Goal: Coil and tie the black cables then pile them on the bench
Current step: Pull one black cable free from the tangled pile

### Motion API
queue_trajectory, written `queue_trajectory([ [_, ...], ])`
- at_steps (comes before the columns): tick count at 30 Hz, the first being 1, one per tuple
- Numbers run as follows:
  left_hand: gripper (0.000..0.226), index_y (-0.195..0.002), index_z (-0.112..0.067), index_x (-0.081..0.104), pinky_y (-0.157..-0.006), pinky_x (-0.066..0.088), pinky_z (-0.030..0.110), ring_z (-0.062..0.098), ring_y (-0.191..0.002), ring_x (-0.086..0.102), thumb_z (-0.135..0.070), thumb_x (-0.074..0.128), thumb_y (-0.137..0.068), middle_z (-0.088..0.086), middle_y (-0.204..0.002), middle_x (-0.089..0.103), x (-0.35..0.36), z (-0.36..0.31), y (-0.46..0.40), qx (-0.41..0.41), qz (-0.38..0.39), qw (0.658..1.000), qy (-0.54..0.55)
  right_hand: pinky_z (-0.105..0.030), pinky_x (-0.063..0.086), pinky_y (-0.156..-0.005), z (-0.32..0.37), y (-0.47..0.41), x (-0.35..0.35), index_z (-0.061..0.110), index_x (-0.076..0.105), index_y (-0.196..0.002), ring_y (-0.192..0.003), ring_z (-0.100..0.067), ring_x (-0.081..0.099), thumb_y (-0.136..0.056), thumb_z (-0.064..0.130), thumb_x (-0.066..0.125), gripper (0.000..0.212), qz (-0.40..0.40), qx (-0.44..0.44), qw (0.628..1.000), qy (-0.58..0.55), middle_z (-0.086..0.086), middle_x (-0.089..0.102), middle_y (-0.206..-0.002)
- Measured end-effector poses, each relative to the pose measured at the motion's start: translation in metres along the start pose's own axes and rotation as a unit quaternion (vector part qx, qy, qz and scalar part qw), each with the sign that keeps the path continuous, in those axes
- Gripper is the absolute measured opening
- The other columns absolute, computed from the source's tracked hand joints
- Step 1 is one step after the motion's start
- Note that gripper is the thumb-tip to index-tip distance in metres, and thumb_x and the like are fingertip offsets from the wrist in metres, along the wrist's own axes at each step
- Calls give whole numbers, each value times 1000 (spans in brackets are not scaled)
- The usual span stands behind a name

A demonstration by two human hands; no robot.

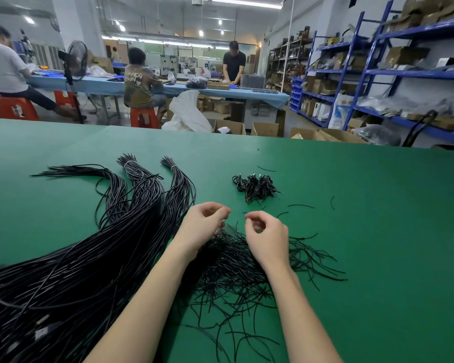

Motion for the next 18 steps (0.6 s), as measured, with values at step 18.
queue_trajectory([
  [18,36,-128,-16,62,-110,30,47,31,-135,34,-24,39,-101,8,-142,50,-32,8,3,-13,-85,850,-520,-25,59,-77,7,17,3,28,77,-93,-83,0,67,-94,20,64,15,28,-31,999,8,14,72,-84],
])
Point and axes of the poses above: each hand's wrist, its own y-axis away from the middle knuckle, its own x-axis out of the palm, z = x × y, the point moved 8 cm from there along -y, towards the middle knuckle
